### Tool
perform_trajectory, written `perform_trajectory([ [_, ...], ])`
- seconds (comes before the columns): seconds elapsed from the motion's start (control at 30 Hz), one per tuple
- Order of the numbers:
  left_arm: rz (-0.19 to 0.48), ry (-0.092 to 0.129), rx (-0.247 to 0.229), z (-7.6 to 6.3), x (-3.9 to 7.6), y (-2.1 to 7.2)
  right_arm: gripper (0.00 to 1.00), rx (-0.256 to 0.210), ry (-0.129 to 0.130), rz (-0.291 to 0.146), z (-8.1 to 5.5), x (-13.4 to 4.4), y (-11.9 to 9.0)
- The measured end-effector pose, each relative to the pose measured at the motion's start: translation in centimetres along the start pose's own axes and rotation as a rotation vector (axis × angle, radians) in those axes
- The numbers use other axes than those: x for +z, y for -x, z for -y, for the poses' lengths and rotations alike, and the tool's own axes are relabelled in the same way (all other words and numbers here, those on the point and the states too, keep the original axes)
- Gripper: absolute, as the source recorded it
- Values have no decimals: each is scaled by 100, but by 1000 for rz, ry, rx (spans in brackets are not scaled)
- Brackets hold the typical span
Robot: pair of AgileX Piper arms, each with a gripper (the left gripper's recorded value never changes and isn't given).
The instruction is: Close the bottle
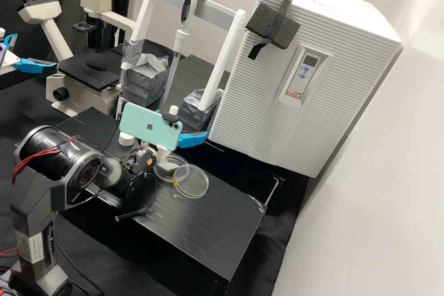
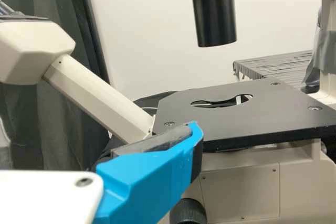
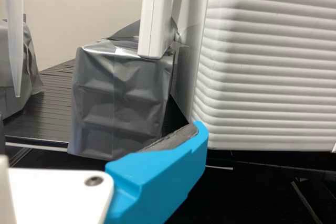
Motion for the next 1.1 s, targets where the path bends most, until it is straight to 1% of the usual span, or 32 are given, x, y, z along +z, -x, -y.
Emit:
perform_trajectory([
  [0.27, 0, 0, 0, 0, 0, 0, 100, 0, 0, 0, 0, 0, 0],
  [0.33, 12, -6, -2, 2, 11, 0, 100, 0, 0, 0, 0, 0, 0],
  [0.4, 38, 4, -6, 5, 35, 1, 100, 0, 0, 0, 0, 0, 0],
  [0.43, 63, 12, -5, 5, 57, 2, 100, 0, 0, 0, 0, 0, 0],
  [0.47, 95, 11, -9, 11, 92, 8, 100, 0, 0, 0, 0, 0, 0],
  [0.5, 121, 17, -8, 11, 119, 10, 100, 0, 0, 0, 0, 0, 0],
  [0.57, 204, 14, 2, 10, 218, 29, 100, 0, 0, 0, 0, 0, 0],
  [0.6, 235, 9, 4, 11, 257, 36, 100, 0, 0, 0, 0, 0, 0],
  [0.67, 295, 7, 3, 34, 329, 75, 100, 0, 0, 0, 0, 0, 0],
  [0.77, 378, 14, -2, 64, 416, 130, 100, 0, 0, 0, 0, 0, 0],
  [0.8, 400, 12, -6, 72, 438, 143, 100, 0, 0, 0, 0, 0, 0],
  [0.83, 426, 16, -10, 82, 468, 161, 100, 0, 0, 0, 0, 0, 0],
  [0.93, 502, 39, -13, 120, 571, 200, 100, 0, 0, 0, 0, 0, 0],
  [1.0, 544, 48, -10, 128, 635, 221, 100, 0, 0, 0, 0, 0, 0],
  [1.03, 574, 59, -12, 145, 688, 232, 100, 0, 0, 0, 0, 0, 0],
  [1.1, 606, 75, -19, 160, 756, 248, 100, 0, 0, 0, 0, 0, 0],
])
